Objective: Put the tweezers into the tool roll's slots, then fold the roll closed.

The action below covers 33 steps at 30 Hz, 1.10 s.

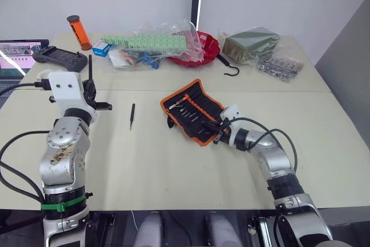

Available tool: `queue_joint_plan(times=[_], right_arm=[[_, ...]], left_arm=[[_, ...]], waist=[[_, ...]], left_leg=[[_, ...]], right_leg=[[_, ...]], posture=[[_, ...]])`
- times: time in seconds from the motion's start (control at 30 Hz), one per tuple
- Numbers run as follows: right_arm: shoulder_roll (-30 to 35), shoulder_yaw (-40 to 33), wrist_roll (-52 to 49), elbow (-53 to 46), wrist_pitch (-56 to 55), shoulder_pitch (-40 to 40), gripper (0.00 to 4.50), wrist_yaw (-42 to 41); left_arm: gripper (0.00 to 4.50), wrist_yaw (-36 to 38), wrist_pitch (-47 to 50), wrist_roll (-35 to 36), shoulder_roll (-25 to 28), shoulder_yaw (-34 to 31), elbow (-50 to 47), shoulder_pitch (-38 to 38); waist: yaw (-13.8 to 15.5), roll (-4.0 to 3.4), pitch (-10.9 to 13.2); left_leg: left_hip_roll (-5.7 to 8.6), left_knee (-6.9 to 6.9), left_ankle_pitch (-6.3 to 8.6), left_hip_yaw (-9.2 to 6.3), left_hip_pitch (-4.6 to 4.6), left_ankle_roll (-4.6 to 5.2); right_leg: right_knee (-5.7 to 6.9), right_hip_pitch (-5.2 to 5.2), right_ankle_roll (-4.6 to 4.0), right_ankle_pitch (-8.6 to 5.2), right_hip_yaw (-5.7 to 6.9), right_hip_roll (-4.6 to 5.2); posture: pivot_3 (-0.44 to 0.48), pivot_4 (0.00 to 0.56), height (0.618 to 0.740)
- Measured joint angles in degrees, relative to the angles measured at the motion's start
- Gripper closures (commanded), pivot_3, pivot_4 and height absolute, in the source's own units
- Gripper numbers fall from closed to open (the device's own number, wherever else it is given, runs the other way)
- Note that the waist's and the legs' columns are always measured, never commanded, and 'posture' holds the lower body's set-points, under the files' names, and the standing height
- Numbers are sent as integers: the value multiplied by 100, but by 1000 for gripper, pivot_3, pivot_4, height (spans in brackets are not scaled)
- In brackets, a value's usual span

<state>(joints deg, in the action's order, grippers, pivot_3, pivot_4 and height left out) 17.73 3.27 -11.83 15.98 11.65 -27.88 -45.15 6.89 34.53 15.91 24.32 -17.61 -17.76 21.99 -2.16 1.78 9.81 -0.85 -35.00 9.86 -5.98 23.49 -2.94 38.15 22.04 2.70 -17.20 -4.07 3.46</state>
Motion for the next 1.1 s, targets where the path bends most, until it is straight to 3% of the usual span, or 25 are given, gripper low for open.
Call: queue_joint_plan(times=[0.2,0.43,0.63,0.77,1.1], right_arm=[[302,-215,-67,-190,108,-45,4500,66],[453,-127,205,520,-93,-300,4500,58],[433,-45,380,942,-478,-330,4500,31],[343,-65,376,1015,-644,-318,4500,24],[267,-77,381,995,-807,-215,4500,151]], left_arm=[[4473,1093,444,480,415,649,-131,328],[4473,2199,1462,1038,749,1737,-184,946],[4473,2288,2287,1180,473,2068,271,2014],[4473,2277,3386,1190,388,2563,964,3213],[4473,3016,3414,723,372,3989,2035,3558]], waist=[[-15,-1,1],[-41,-1,2],[-33,-2,3],[-45,-1,4],[-78,-5,4]], left_leg=[[0,2,0,2,0,0],[-1,5,0,1,0,1],[0,-2,0,0,3,2],[2,-3,0,-1,3,2],[2,5,0,-1,-2,2]], right_leg=[[0,2,0,0,0,-1],[1,3,1,-1,-1,-3],[1,4,1,-1,0,-3],[2,3,2,-1,0,-3],[21,7,2,-1,-1,-3]], posture=[[0,150,740],[0,150,740],[0,150,740],[0,150,740],[0,150,740]])
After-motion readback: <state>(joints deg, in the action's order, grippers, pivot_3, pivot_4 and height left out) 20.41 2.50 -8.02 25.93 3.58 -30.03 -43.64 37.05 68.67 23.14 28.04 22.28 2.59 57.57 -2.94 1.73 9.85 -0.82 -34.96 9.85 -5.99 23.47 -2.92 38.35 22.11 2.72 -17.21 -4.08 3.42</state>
